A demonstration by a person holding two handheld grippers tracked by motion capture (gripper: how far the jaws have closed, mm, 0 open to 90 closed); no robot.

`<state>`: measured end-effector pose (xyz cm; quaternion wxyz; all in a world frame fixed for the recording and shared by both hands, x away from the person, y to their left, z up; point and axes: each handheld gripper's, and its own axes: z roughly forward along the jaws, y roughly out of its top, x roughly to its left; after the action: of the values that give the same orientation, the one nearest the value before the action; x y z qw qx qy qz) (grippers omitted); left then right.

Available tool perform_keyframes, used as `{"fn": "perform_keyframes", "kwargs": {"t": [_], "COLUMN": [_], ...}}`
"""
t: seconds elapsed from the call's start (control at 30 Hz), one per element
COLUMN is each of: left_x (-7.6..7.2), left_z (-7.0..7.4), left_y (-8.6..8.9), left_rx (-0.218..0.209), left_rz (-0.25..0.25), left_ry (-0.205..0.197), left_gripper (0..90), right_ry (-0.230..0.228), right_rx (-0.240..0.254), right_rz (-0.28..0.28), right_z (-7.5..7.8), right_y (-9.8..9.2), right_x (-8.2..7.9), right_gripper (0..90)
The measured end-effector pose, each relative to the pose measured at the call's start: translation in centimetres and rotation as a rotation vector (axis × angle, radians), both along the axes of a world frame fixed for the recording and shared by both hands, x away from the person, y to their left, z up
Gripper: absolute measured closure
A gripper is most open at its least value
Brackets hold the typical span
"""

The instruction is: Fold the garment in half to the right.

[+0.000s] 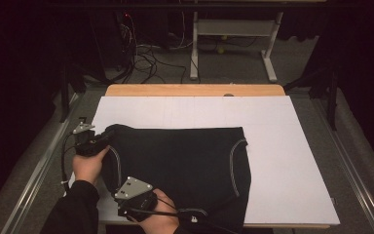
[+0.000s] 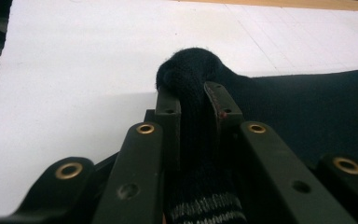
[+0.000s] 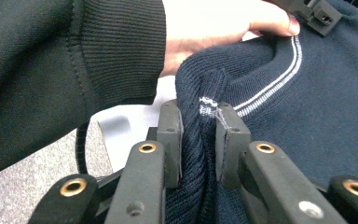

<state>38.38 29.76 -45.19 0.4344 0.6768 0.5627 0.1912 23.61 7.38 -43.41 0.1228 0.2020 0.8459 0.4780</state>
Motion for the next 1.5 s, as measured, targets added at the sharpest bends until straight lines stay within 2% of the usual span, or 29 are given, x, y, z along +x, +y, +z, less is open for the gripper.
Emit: {"fn": "perform_keyframes", "kwargs": {"t": [0.13,0.27,0.33,0.63,0.77,0.87,1.5], "left_x": [-0.1,0.0,0.1,0.5,0.7,1.0,2.4], "left_z": [0.2,0.4,0.7,2.2,2.3,2.5,3.7], "left_y": [-0.6,-1.4,-1.9,-5.6,-7.4,-8.7,-14.3], "left_rx": [0.011,-0.006,0.007,0.028,0.033,0.060,0.097], "left_rz": [-0.015,-0.019,-0.026,-0.043,-0.057,-0.079,-0.144], "left_ry": [-0.007,-0.014,-0.008,-0.054,-0.057,-0.058,-0.066], "left_gripper": [73.6,73.5,73.5,73.3,73.3,73.3,73.3], "right_ry": [-0.005,-0.009,-0.012,-0.034,-0.039,-0.036,-0.036], "right_rx": [0.013,0.028,0.033,0.062,0.073,0.081,0.118], "right_rz": [-0.010,-0.022,-0.030,-0.066,-0.085,-0.101,-0.182], "right_z": [0.3,0.5,0.5,1.0,1.1,1.1,1.3], "right_y": [-0.8,-1.9,-2.5,-5.6,-7.3,-8.5,-14.0], "right_x": [-0.1,-0.2,-0.1,-0.3,-0.2,-0.1,0.2], "right_gripper": [75.8,75.8,75.8,75.8,75.7,75.7,75.6]}}
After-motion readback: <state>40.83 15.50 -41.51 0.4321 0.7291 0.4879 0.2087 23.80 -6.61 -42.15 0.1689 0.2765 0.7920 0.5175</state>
